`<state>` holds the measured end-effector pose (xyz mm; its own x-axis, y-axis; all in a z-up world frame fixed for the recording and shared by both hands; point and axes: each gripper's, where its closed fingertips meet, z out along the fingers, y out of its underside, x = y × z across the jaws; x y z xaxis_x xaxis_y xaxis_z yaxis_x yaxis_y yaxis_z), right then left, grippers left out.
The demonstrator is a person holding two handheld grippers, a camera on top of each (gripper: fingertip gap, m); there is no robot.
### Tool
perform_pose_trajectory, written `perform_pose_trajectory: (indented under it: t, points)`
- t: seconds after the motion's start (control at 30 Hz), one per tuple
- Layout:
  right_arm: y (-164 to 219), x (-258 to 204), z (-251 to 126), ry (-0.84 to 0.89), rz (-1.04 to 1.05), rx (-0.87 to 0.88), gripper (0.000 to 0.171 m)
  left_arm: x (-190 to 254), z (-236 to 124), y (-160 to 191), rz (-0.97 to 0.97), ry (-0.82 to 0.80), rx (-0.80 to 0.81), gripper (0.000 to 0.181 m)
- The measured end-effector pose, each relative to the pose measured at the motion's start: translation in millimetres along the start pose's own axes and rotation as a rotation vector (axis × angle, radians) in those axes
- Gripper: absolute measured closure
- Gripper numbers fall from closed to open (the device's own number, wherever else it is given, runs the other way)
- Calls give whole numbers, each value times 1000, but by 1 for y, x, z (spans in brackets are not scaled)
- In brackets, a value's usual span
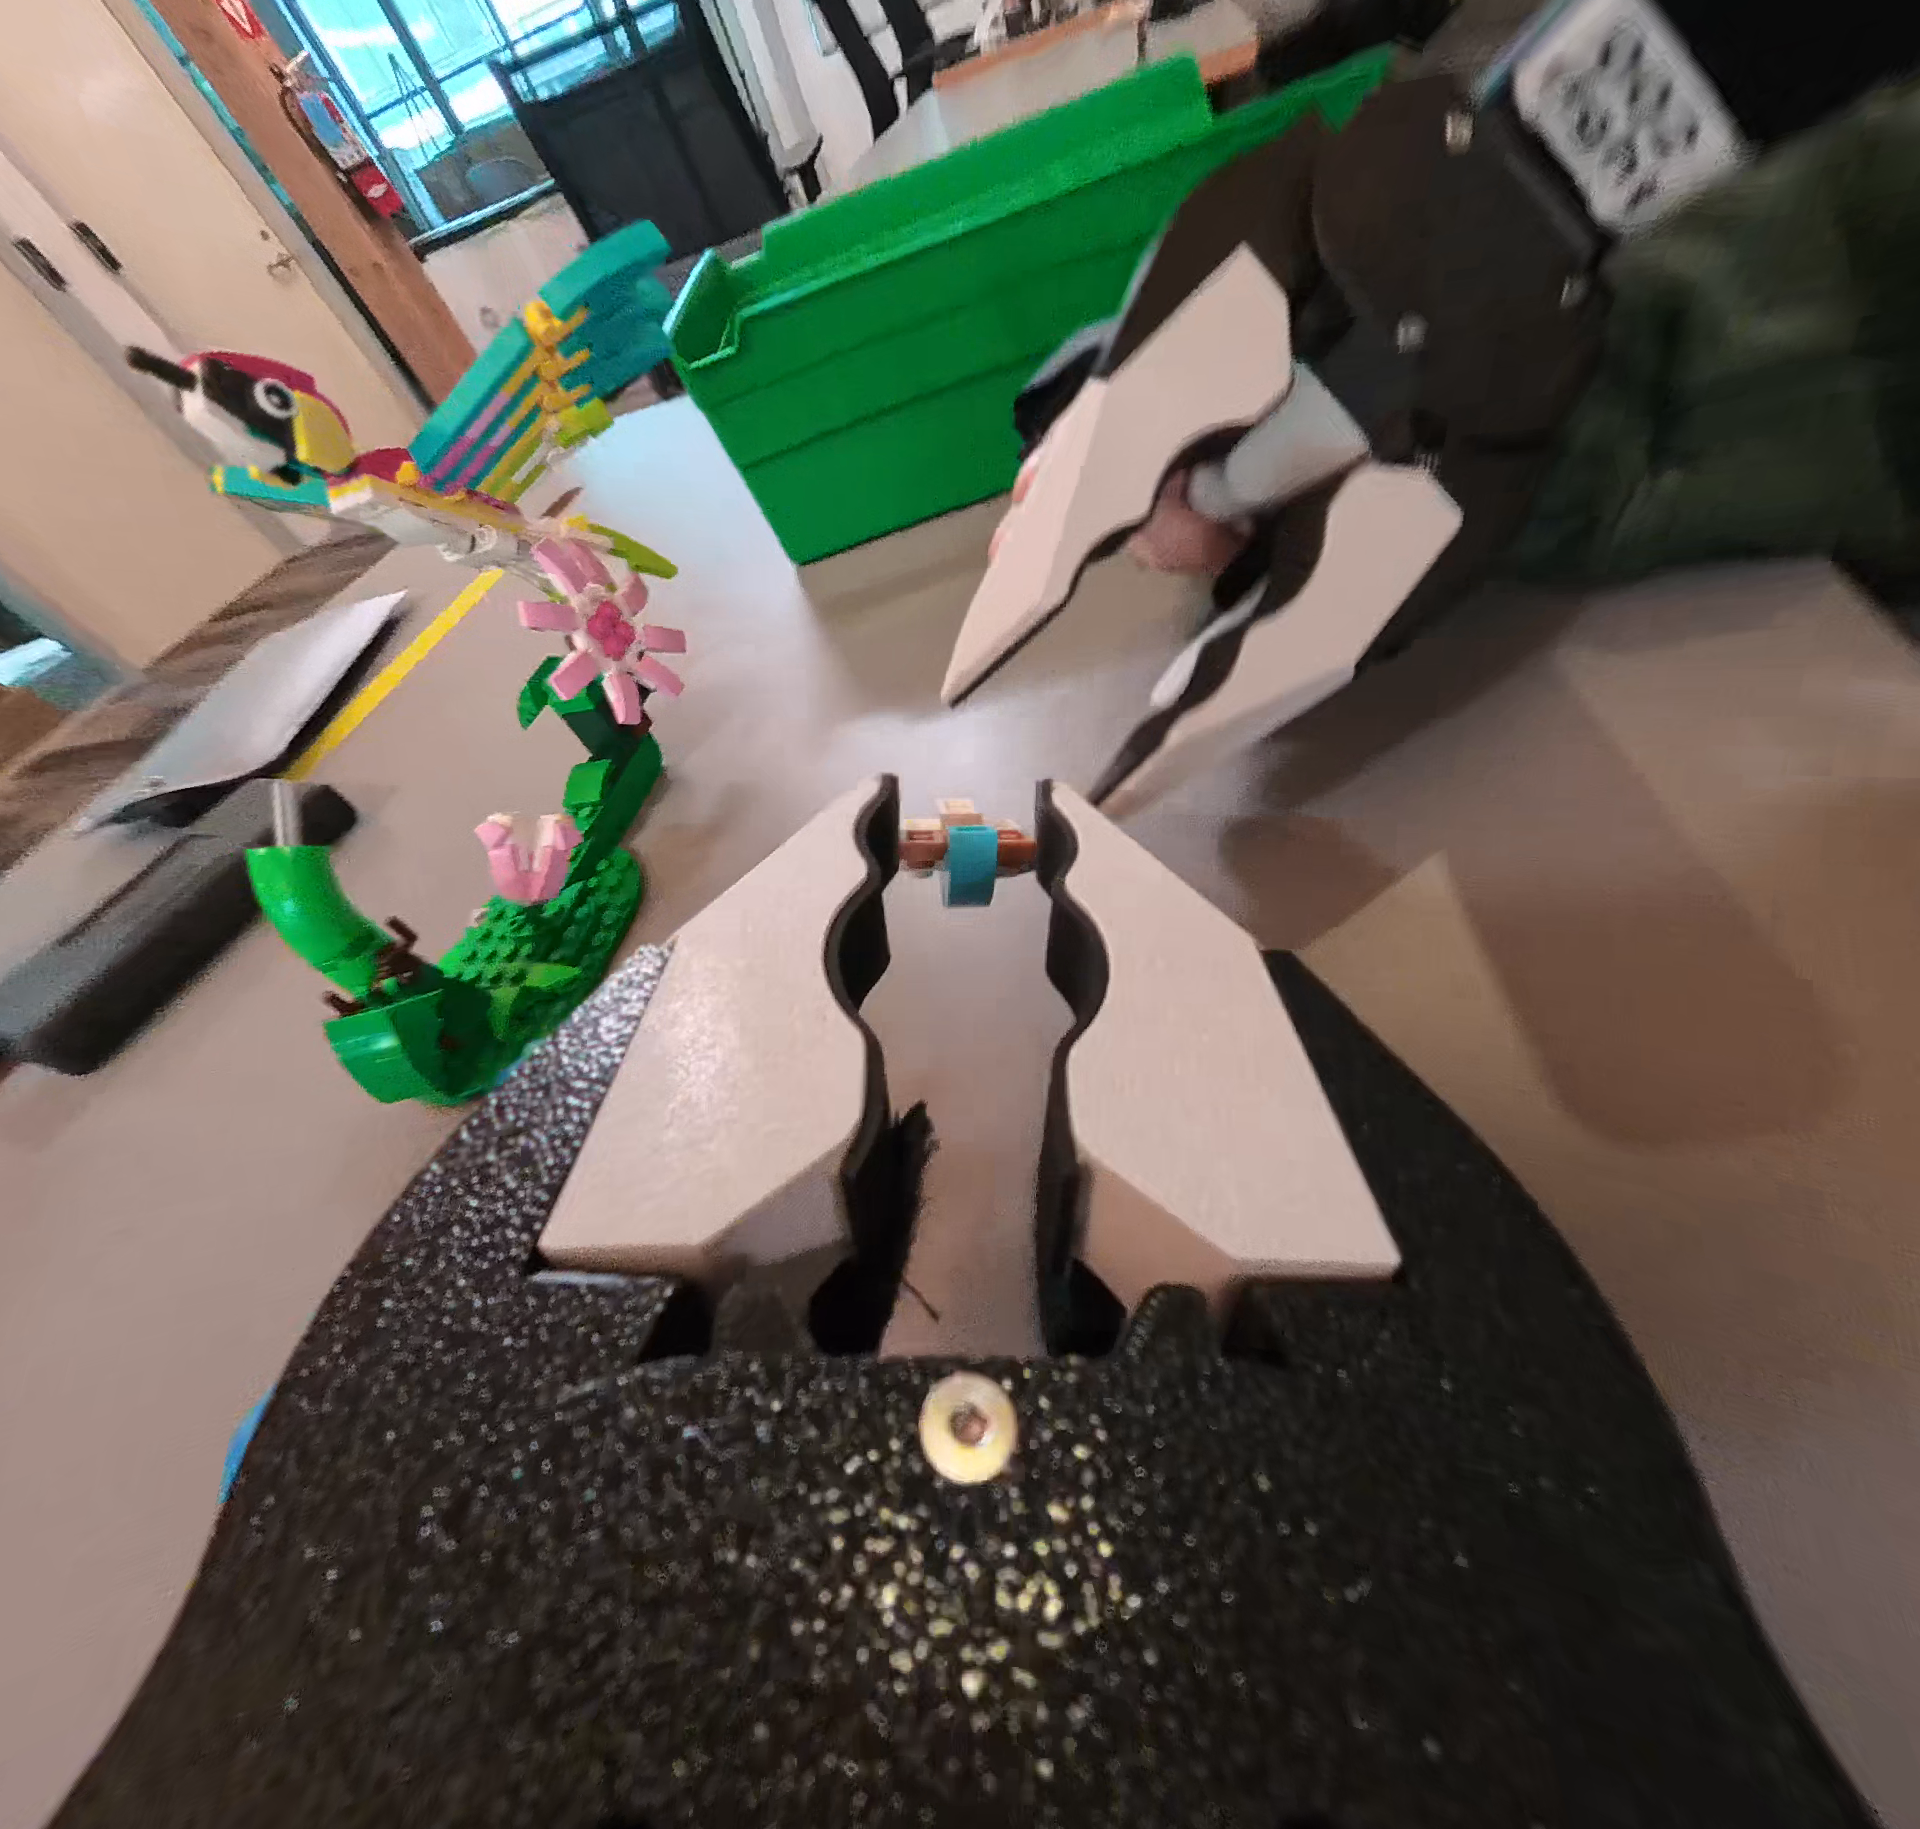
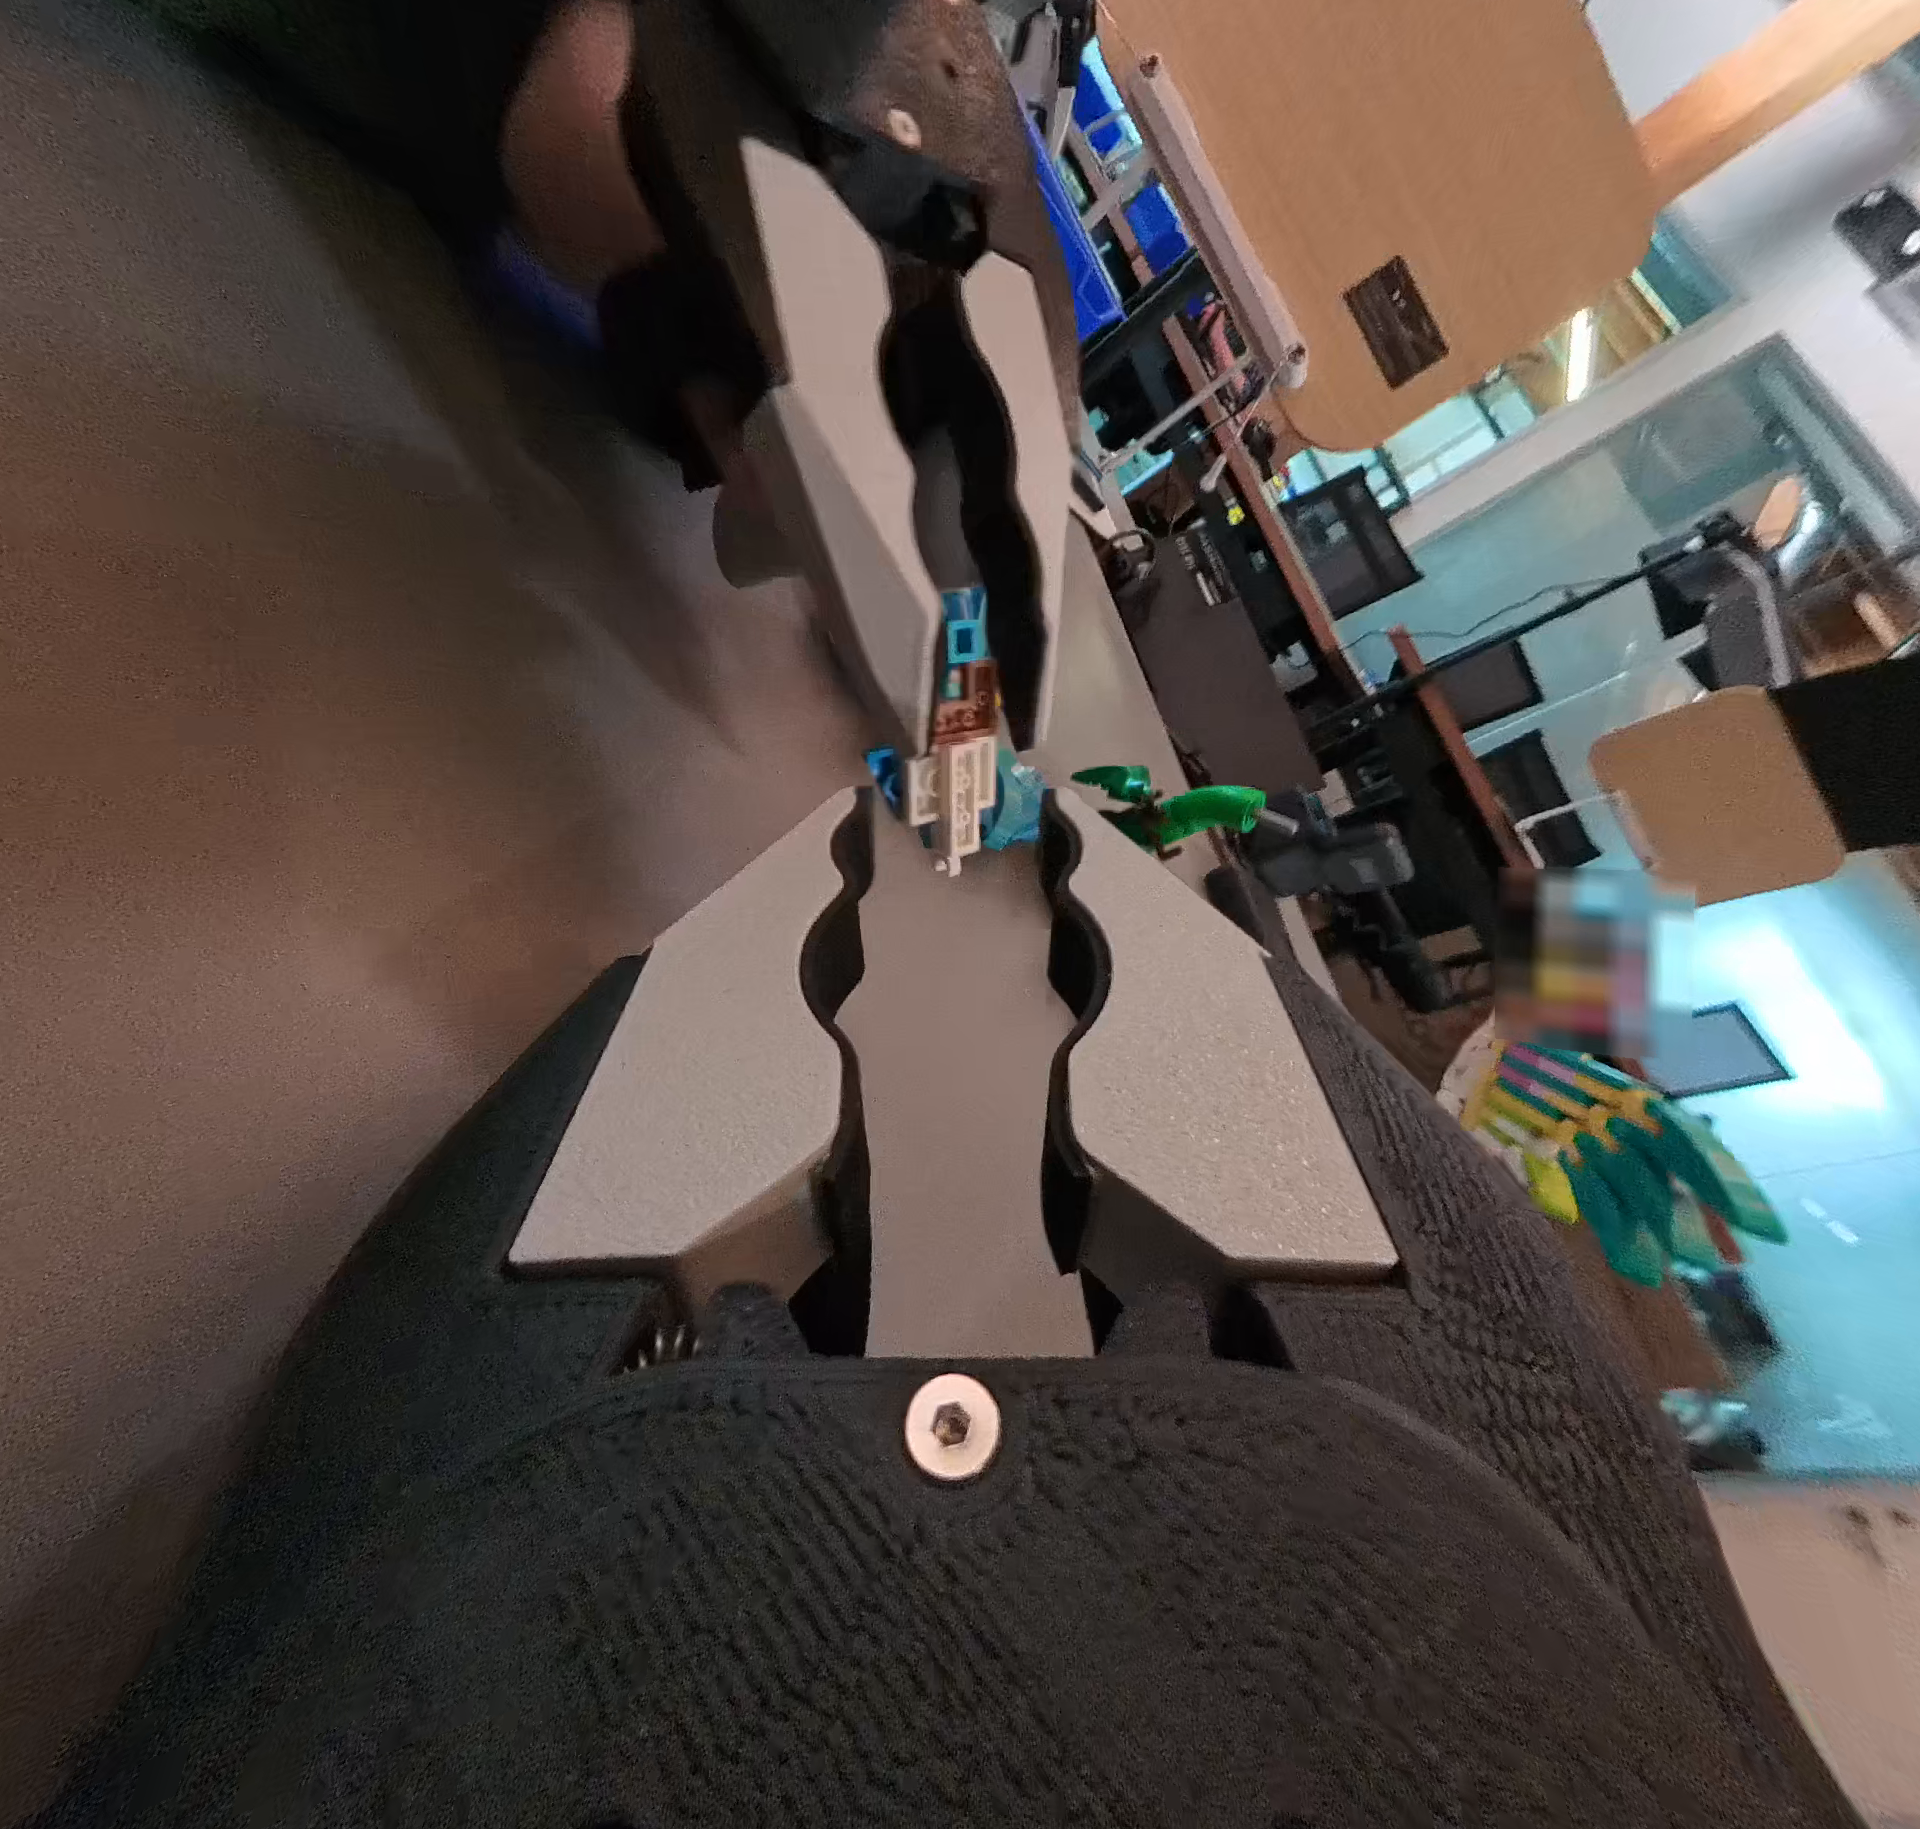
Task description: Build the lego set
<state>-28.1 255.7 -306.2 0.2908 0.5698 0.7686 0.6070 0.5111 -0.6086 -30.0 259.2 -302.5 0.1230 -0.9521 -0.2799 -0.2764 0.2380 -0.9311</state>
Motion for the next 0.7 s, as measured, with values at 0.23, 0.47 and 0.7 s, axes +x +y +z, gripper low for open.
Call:
perform_pose_trajectory:
  t: [0.23, 0.47, 0.7]
  points:
    - [-31, 18, -6, 229, -217, 68, 158, 8, -17, -44, -282, 179, 298, 159]
    - [-30, 31, -8, 106, 309, 159, 159, -8, -24, -52, -161, 8, 354, 126]
    - [-45, 36, -21, -305, 1091, 438, 159, -4, -9, -39, 356, -237, 151, 108]
